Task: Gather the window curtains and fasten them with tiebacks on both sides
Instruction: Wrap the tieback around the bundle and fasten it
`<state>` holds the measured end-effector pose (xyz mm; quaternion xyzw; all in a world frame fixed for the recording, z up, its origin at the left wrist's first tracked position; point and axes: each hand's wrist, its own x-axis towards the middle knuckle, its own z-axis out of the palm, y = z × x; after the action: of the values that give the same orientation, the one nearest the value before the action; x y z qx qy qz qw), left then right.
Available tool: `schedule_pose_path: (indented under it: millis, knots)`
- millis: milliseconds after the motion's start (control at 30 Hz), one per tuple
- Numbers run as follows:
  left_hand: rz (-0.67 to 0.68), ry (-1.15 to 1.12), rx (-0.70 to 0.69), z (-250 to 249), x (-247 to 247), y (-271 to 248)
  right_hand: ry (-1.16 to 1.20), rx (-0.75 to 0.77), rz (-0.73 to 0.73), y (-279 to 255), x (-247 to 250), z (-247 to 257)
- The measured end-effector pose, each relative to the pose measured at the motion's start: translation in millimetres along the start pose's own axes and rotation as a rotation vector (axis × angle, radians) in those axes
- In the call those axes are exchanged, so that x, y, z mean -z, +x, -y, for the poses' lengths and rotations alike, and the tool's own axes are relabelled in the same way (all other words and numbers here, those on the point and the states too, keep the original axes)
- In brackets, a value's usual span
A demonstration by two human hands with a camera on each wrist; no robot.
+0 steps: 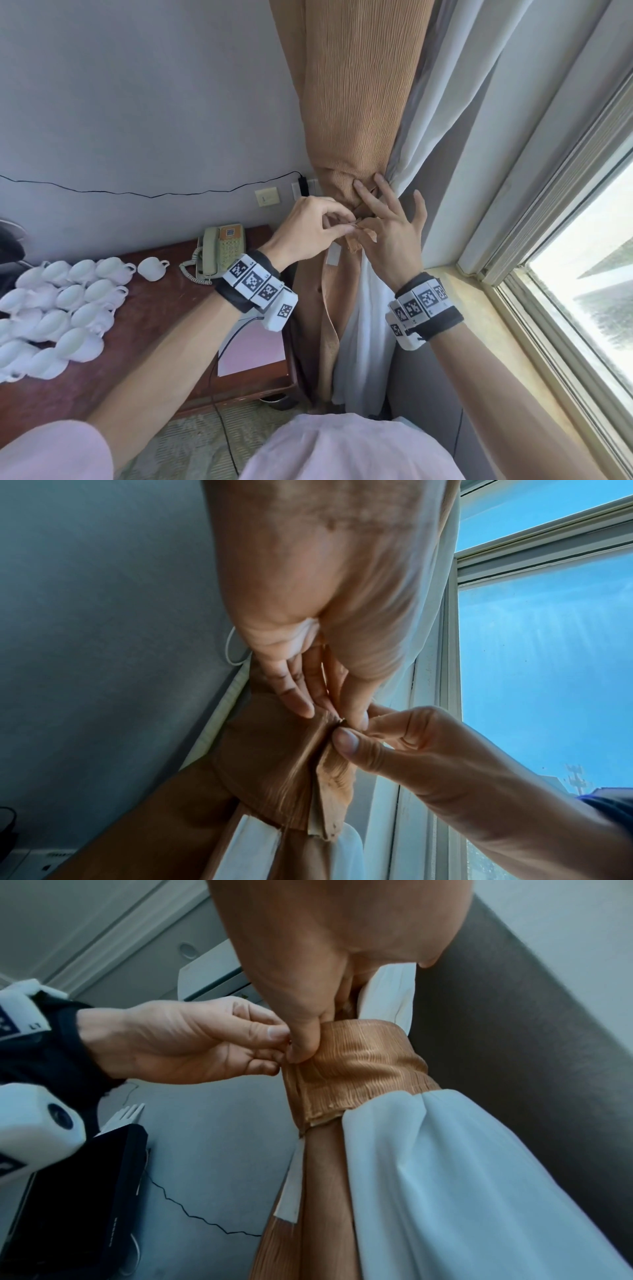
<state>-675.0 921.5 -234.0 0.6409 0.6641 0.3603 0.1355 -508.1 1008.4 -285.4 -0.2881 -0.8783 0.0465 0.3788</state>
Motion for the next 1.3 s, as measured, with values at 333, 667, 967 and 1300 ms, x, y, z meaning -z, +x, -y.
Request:
schedule_pose_path:
  millis: [333, 667, 967, 1300]
  knots:
    - [-0.104, -0.059, -0.048, 1, -20, -3, 0.063, -0.019, -0.176, -18, -16, -7]
    - [-0.265, -0.151, -0.083, 14, -40, -5, 0.043, 0.011, -0.251, -12, -1, -22]
    - [-0.488, 0.022, -0.185, 34, -61, -12, -0.077, 0.196, -0.090, -8, 23, -2]
    - [-0.555, -0.015, -0.126, 40, -61, -19, -0.052, 0.117, 0.264, 10, 24, -5]
